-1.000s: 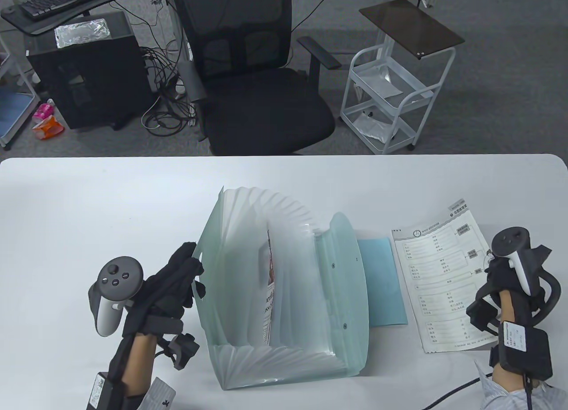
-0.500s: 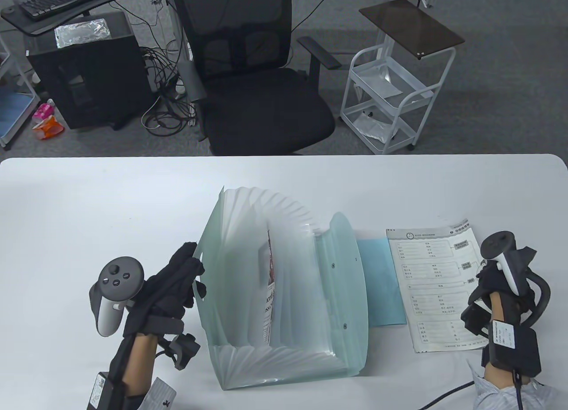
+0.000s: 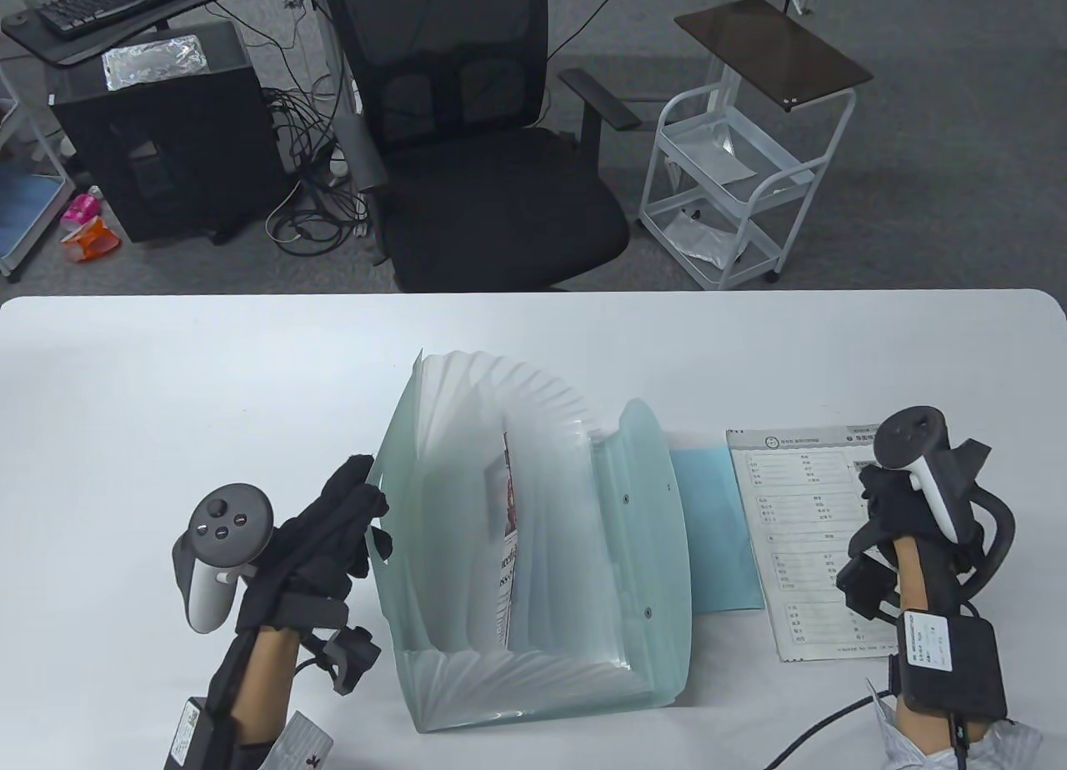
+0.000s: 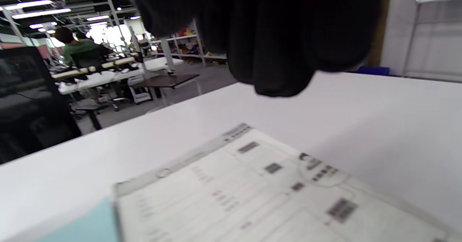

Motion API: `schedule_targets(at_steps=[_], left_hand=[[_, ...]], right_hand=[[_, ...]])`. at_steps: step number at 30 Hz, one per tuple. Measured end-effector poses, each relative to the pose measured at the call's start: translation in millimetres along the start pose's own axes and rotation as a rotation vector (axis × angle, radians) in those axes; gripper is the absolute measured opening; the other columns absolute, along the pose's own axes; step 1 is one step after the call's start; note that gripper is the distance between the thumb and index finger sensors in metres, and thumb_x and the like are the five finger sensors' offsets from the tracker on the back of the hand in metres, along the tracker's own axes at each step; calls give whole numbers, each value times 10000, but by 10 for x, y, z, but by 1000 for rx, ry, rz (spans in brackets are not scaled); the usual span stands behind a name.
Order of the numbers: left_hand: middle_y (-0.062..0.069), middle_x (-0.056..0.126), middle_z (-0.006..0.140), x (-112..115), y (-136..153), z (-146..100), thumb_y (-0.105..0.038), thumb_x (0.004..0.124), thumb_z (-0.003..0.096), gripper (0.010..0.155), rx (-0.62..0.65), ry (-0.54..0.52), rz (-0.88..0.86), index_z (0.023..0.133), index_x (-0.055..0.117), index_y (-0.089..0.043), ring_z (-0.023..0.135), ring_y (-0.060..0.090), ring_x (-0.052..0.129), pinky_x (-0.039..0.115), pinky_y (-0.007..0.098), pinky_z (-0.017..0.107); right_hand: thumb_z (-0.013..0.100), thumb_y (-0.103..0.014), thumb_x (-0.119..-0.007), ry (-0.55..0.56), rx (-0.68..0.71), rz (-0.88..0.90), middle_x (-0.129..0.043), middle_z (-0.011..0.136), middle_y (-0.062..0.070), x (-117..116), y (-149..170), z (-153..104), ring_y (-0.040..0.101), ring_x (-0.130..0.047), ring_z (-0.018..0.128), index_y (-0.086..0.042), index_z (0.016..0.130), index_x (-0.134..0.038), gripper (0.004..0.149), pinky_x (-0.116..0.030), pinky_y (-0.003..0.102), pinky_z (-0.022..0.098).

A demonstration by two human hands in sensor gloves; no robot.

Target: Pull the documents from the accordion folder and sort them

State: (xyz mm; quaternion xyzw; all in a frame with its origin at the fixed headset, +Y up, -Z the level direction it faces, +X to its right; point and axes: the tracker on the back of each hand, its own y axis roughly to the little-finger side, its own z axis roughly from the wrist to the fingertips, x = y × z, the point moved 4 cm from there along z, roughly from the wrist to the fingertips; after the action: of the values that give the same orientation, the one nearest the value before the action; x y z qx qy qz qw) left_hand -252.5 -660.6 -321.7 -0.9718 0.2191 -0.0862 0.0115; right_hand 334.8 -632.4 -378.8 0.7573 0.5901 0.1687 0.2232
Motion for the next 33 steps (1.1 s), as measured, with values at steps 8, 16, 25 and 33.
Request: schedule_targets(at_steps=[8,16,25,33], left_hand=[[285,685,1026,-13,8,2,-476,505,696,678,0,9,-9,1181,403,-14,609,306,964,828,371,400],[283,682,1028,-22,37,2,-479,508,694,681,1,11,-41,1181,402,-17,613,305,962,828,373,403],[282,679,1030,-19,35,5,-481,508,694,683,5,18,-44,1181,399,-15,614,305,961,828,373,404],[284,676,1030,-19,38,9,-481,509,694,684,6,21,-50,1181,399,-13,617,306,960,827,373,406]], right_hand=[[466,-374,-681,-12,275,16,-914,780,105,290,-856,-655,268,-1006,506,-129,910,-681,507,-885,336,379],[470,-378,-678,-113,572,-13,-912,783,111,260,-1737,-1402,272,-1002,510,-123,916,-677,514,-883,339,382],[472,-353,-680,-294,817,-150,-994,548,-5,-155,-2448,-1979,165,-1014,266,-163,864,-740,440,-885,253,205],[471,-339,-684,-411,884,-271,-994,495,-29,-523,-2784,-2182,138,-1000,208,-132,874,-731,455,-874,232,160]])
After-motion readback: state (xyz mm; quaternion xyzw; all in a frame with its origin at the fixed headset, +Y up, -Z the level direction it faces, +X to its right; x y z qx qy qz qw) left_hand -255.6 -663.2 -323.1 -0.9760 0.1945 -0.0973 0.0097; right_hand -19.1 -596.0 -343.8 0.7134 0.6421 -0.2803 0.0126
